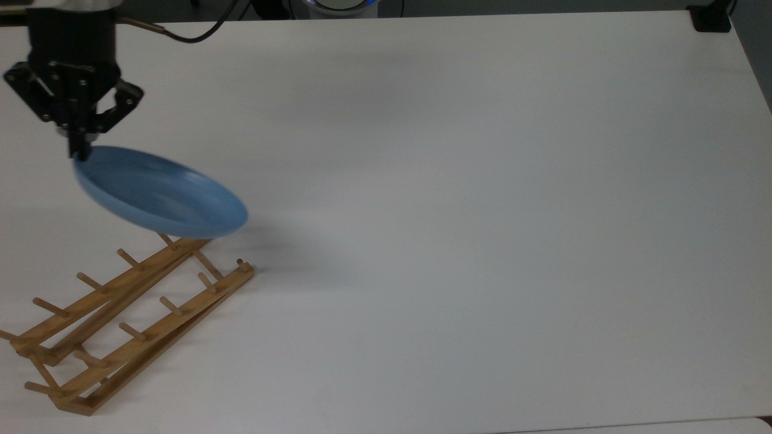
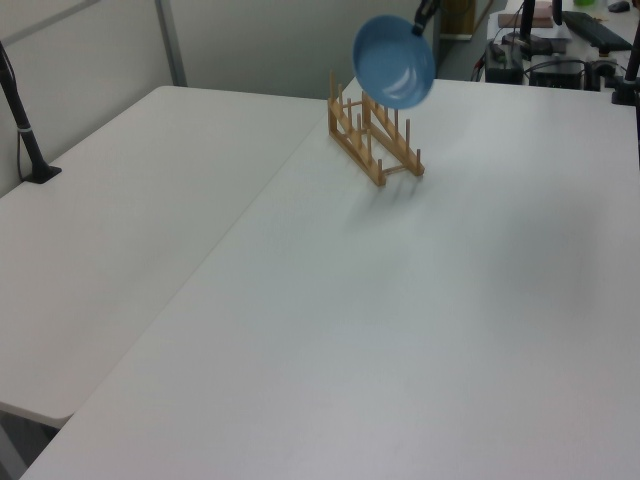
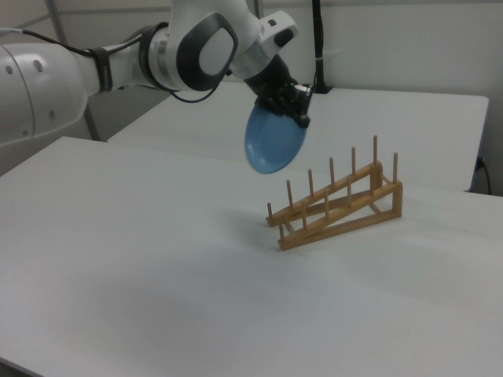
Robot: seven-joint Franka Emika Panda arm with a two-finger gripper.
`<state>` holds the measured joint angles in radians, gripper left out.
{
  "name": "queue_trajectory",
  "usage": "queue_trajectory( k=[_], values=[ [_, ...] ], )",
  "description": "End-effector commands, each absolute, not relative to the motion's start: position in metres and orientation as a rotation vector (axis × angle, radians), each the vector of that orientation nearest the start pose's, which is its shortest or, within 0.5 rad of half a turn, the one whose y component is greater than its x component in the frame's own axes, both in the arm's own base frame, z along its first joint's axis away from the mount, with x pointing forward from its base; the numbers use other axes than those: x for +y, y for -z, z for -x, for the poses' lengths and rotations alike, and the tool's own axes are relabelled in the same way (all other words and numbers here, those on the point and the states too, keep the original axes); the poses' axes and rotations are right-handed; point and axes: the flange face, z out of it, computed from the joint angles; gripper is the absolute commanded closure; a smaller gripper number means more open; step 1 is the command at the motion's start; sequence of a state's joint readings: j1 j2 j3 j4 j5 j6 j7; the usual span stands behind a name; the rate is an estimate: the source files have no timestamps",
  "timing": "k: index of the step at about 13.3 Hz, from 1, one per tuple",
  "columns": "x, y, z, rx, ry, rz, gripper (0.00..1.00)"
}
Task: Place plate in plate rack
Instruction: 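Carry the upright plate over the wooden rack and lower it between pegs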
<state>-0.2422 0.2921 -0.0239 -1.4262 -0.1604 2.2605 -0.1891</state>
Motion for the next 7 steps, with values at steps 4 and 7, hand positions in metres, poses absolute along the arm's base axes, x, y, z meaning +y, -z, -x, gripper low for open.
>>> queue_trajectory(
  k=[4,7],
  values=[
    [-0.212,-0.581,-0.684,0.311,1.252,3.333,1.00],
    [-0.217,-0.557,-0.693,0.351,1.336,3.374,1.00]
  ],
)
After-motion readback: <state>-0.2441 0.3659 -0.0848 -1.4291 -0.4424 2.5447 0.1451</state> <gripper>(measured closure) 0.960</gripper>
